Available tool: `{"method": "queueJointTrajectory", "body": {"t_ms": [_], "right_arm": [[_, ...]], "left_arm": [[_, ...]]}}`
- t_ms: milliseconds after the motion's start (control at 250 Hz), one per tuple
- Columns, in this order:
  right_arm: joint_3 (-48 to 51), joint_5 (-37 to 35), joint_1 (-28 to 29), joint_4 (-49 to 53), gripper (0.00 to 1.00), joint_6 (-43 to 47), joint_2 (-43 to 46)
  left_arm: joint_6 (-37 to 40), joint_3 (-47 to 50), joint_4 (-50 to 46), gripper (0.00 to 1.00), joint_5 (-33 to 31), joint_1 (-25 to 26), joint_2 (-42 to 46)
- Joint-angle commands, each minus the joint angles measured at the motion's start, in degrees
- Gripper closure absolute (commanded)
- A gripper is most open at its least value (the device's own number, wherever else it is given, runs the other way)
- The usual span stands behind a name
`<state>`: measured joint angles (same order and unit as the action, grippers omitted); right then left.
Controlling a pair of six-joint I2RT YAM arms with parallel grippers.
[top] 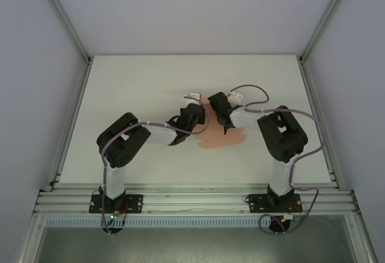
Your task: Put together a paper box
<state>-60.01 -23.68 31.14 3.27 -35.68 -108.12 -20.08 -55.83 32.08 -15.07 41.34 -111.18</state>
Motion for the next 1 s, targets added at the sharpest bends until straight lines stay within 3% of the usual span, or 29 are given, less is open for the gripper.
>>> {"method": "queueJointTrajectory", "body": {"t_ms": [0, 68, 144, 276, 552, 719, 995], "right_arm": [[4.55, -11.4, -5.62, -10.73, 1.0, -1.16, 1.31], [6.85, -3.89, -5.61, -14.78, 1.0, 3.97, 3.33], [8.44, 2.61, -5.57, -16.33, 0.8, 9.4, 5.51], [13.0, 12.85, -5.64, -19.83, 0.64, 18.32, 10.0], [16.46, 21.06, -5.84, -18.5, 0.42, 28.8, 15.48], [17.6, 31.48, -6.53, -17.94, 0.19, 30.18, 18.21], [19.85, 25.09, -7.88, -15.7, 0.04, 27.31, 28.61]], "left_arm": [[-1.97, 1.71, -7.96, 1.0, -7.47, -1.62, -0.26], [-1.49, 1.11, -8.57, 1.0, -7.46, -1.62, -0.36], [-0.77, 0.51, -9.21, 1.0, -7.08, -1.62, -0.45], [0.39, 0.42, -8.88, 1.0, -6.27, -1.62, -0.45], [1.93, 0.42, -10.17, 1.0, -5.8, -1.62, -0.49], [2.44, 0.25, -10.4, 1.0, -5.94, -1.62, -0.46], [5.18, -0.46, -9.81, 1.0, -6.29, -1.62, -1.31]]}}
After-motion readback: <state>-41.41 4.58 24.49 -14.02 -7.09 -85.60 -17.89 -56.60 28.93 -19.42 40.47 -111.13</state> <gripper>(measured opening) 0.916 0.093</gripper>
